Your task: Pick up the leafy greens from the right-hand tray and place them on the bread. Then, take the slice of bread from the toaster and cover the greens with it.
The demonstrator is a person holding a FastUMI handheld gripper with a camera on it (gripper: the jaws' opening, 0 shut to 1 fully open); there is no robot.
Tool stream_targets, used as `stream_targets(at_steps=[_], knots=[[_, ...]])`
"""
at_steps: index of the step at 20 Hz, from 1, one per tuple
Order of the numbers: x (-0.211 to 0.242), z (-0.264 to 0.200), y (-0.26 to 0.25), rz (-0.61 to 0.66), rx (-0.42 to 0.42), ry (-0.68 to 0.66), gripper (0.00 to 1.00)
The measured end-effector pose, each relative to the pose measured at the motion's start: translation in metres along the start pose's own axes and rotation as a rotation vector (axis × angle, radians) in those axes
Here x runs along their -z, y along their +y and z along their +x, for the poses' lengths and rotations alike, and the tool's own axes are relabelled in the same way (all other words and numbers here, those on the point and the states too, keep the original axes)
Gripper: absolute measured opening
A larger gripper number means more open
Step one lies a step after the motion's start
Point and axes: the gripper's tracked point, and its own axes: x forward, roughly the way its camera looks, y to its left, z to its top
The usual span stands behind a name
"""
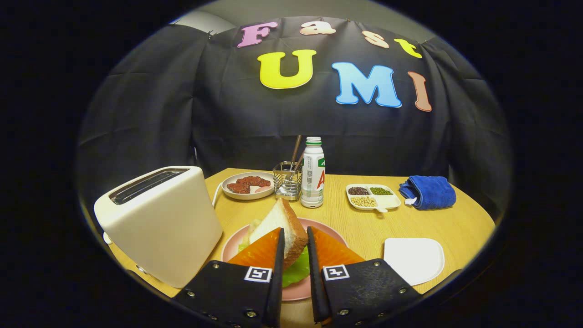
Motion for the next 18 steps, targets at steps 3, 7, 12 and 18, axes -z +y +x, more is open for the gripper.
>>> stream_targets(at_steps=[3,7,12,18], knots=[[0.004,0.004,-0.006,-0.012,0.010,0.005,0.31],[0.011,0.008,-0.016,-0.008,0.020,0.021,0.31],[0.017,0.011,-0.029,-0.030,0.039,0.028,0.42],[0.001,0.000,-0.050,-0.011,0.045,-0.034,0.43]])
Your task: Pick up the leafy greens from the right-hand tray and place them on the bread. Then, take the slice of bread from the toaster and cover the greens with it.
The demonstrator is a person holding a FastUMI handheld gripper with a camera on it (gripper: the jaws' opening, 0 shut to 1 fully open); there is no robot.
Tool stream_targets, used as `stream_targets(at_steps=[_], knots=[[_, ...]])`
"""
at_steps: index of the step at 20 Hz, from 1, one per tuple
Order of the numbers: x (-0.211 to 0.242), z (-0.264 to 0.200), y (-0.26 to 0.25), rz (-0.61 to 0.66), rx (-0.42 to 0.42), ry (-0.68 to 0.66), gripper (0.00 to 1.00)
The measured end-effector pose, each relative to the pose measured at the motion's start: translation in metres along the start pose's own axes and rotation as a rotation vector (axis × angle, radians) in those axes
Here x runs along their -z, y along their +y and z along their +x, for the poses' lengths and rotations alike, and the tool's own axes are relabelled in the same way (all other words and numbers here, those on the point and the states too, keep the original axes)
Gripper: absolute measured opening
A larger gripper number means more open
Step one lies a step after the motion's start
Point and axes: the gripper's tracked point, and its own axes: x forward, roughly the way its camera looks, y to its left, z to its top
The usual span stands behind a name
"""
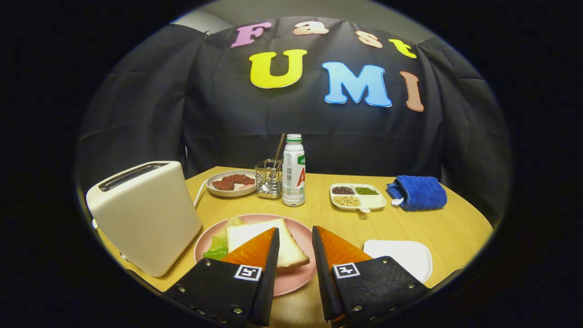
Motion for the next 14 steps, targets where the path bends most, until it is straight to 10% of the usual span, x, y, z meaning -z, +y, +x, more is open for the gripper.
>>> stream_targets(at_steps=[14], knots=[[-0.089,-0.054,-0.132,-0.012,0.019,-0.265,0.43]])
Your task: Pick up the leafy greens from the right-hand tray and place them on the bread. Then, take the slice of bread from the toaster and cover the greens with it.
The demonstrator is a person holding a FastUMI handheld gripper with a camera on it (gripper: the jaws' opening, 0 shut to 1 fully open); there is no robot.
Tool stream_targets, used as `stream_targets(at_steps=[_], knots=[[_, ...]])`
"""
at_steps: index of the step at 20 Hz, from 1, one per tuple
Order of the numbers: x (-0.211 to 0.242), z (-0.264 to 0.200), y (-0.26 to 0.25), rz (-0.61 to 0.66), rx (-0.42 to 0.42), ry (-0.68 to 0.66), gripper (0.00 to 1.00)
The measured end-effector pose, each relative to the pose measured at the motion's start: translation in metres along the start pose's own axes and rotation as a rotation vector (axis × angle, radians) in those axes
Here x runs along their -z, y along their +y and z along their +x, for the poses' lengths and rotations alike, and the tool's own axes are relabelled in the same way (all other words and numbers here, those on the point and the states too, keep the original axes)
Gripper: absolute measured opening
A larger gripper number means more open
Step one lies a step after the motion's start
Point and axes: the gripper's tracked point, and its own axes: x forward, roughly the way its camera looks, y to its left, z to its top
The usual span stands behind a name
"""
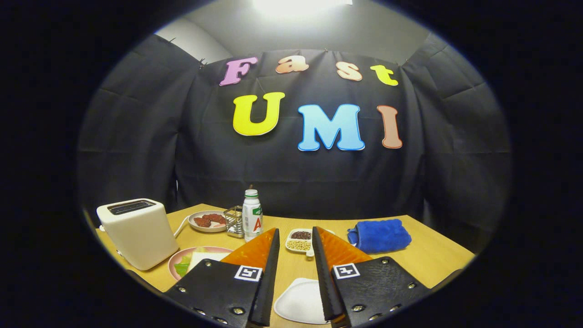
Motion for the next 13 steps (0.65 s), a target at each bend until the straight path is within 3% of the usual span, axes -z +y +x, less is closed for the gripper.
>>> stream_targets(at_steps=[5,13], knots=[[0.013,0.004,-0.052,-0.003,-0.014,0.015,0.43],[0.011,-0.034,-0.155,0.028,0.073,-0.017,0.43]])
